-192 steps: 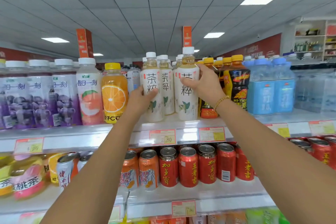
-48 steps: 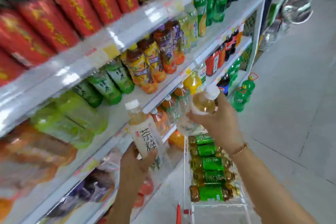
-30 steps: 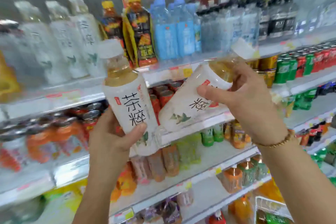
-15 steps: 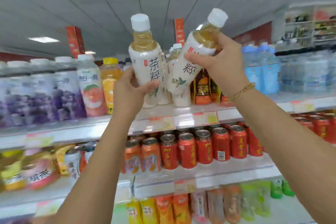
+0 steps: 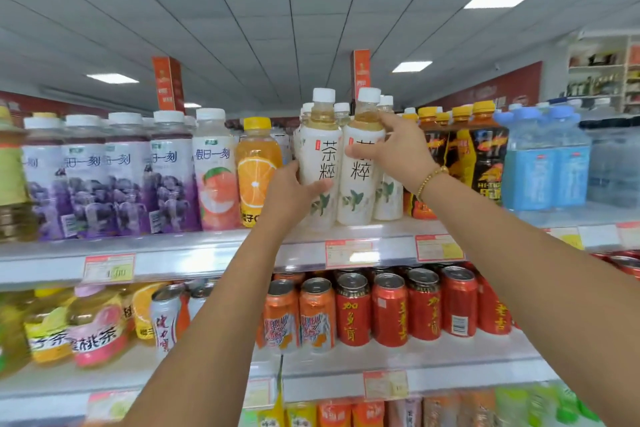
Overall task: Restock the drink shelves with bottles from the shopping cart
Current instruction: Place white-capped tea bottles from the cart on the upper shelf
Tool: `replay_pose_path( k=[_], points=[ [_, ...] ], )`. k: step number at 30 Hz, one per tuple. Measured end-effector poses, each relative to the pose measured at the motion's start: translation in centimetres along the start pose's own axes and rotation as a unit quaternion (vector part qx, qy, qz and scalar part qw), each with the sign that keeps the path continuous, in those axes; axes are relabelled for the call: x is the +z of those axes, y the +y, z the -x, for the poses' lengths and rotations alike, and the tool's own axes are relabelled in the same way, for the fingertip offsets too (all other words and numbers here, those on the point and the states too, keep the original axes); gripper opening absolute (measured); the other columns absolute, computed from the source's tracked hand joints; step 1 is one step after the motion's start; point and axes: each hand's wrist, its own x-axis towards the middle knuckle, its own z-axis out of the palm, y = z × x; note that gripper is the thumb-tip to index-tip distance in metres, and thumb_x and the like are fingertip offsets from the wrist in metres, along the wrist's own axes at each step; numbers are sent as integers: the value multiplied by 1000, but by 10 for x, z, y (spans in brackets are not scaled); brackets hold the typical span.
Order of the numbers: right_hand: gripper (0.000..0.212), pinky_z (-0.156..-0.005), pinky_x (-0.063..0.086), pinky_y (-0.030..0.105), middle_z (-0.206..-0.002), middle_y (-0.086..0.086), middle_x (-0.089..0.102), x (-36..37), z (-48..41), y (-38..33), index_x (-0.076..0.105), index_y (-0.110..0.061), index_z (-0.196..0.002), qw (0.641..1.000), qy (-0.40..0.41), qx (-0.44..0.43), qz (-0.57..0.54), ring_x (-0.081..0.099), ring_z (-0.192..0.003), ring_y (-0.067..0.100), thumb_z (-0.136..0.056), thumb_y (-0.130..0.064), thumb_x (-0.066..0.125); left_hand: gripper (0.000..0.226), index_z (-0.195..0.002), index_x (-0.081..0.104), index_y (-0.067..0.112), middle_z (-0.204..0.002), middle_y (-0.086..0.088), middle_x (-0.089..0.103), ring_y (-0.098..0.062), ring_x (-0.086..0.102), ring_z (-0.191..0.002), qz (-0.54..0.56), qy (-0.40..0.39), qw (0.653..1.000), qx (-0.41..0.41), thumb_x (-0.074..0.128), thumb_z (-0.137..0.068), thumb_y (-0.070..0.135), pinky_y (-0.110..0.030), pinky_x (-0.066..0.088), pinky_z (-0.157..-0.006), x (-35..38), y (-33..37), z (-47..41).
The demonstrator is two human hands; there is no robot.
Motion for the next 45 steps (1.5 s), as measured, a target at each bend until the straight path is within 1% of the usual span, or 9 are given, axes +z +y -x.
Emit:
replay_pose_path(
  k=[5,9,11,15,18,23,33,42,45],
  points=[
    [81,-104,34,26,-140,4,45,10,2,14,35,-24,-143,993,50,-42,95,40,-130,18,-75,-42,74,38,-123,56,13,-109,0,65,-17,59,-93,-78,-22,997,-3,54,-93,37,-27,46,-71,11,-11,-6],
    [84,-100,44,34,-127,7,49,25,8,29,32,-37,-140,996,68,-31,58,52,-114,21,-68,-51,74,41,-101,61,1,-87,-10,64,-28,62,-87,-234,-24,971,-43,62,-87,39,-30,44,-65,20,-19,-3],
    [72,-86,54,39,-115,5,58,30,15,42,40,-27,-123,996,77,-8,47,61,-102,18,-64,-42,80,37,-86,57,4,-75,-5,54,-26,61,-83,-320,-22,945,-62,67,-83,40,-27,37,-60,24,-20,1],
    [56,-73,50,31,-94,2,56,36,39,65,46,-12,-106,987,58,46,146,58,-86,18,-69,-38,80,48,-96,58,2,-93,-10,62,-22,60,-87,-421,-10,906,-54,63,-83,48,-25,39,-64,29,-19,-3],
    [50,-71,49,33,-84,1,54,38,43,69,50,-8,-105,987,56,46,142,56,-83,20,-73,-37,76,47,-98,57,0,-99,-13,63,-25,62,-94,-427,-31,902,-60,59,-87,45,-25,39,-65,30,-20,-9],
    [43,-72,51,37,-83,4,57,38,43,68,51,-8,-98,987,62,34,142,57,-80,20,-75,-35,75,42,-65,36,11,-66,-1,44,-17,47,-65,-378,-69,918,-98,57,-91,36,-20,28,-44,28,-20,-12],
    [39,-69,51,37,-78,4,56,39,43,73,51,-8,-93,987,72,25,139,57,-78,20,-75,-34,75,44,-62,40,15,-59,1,43,-13,43,-53,-344,-29,934,-91,66,-82,44,-21,29,-42,30,-22,-9],
    [37,-72,51,38,-83,7,59,36,44,76,53,-6,-94,988,68,11,139,57,-80,21,-77,-31,74,38,-65,47,10,-63,-1,49,-17,50,-62,-352,-6,934,-61,64,-86,36,-21,30,-45,29,-14,8],
    [25,-73,51,37,-84,7,59,27,54,74,57,-6,-91,988,80,-61,115,55,-79,18,-80,-23,71,30,-100,63,3,-96,-10,68,-22,62,-84,-332,68,941,19,63,-88,30,-28,45,-69,29,-13,33]
  ],
)
